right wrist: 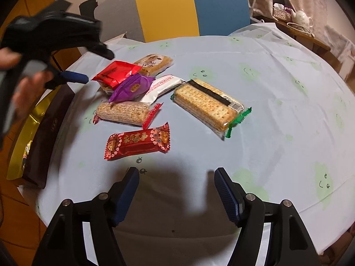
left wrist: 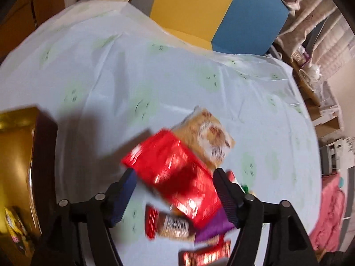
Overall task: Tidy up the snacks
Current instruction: 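Grasp the red wrapper pack from the snack pile with the left gripper, then carry the red pack toward the tray with the left gripper while the right grasps the candy bar, then release the red pack into the gold tray with the left gripper, then lower the red-gold candy bar into the gold tray and open the right gripper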
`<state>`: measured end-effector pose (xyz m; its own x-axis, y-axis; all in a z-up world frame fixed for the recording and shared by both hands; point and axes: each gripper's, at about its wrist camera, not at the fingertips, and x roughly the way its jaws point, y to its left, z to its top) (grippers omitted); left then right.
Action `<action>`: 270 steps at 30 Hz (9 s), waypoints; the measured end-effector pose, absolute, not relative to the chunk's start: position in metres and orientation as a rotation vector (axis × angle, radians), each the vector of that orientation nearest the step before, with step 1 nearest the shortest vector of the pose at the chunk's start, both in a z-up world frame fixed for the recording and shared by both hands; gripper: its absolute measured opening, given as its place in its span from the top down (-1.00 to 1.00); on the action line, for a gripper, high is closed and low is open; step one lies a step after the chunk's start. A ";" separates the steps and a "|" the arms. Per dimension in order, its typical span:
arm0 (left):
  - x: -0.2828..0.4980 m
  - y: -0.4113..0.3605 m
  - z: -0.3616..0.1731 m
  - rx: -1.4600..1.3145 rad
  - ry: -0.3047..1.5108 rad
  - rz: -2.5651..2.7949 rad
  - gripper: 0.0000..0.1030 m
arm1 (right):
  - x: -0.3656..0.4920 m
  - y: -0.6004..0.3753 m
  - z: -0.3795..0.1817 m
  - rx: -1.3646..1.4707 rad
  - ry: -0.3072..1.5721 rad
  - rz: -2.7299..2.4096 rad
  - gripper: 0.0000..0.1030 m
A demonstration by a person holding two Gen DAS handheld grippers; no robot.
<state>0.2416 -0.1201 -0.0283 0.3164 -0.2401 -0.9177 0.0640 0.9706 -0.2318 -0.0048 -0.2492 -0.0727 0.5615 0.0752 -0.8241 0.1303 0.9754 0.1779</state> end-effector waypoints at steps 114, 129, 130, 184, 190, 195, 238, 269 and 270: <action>0.028 -0.002 -0.012 -0.074 0.931 -0.465 0.22 | 0.017 -0.184 -0.080 -0.089 1.065 0.288 0.44; 0.146 0.132 -0.022 -0.403 1.026 -0.093 0.22 | 0.014 -0.185 -0.080 -0.068 1.048 0.262 0.44; 0.156 0.133 -0.028 -0.409 1.045 -0.076 0.22 | 0.015 -0.185 -0.080 -0.067 1.048 0.262 0.44; 0.044 0.098 -0.004 -0.148 0.893 0.009 0.04 | 0.011 -0.181 -0.080 -0.054 1.045 0.198 0.47; 0.037 0.106 -0.006 -0.148 0.889 0.021 0.04 | 0.014 -0.182 -0.079 0.002 1.084 0.193 0.50; 0.031 0.114 -0.005 -0.156 0.882 0.034 0.04 | 0.015 -0.175 -0.076 0.042 1.106 0.234 0.52; 0.008 0.162 -0.007 -0.197 0.845 0.167 0.04 | 0.053 0.041 -0.014 -0.188 0.973 0.641 0.54; 0.003 0.151 -0.003 -0.167 0.838 0.153 0.04 | 0.036 0.027 -0.014 -0.205 0.885 0.545 0.35; 0.003 0.150 -0.002 -0.163 0.837 0.151 0.03 | 0.035 0.023 -0.011 -0.191 0.879 0.534 0.35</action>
<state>0.0030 0.1499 -0.0020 0.6604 0.0685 -0.7478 -0.1968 0.9768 -0.0842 0.0350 0.0227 -0.0113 0.5174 0.3649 -0.7741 -0.5183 0.8534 0.0559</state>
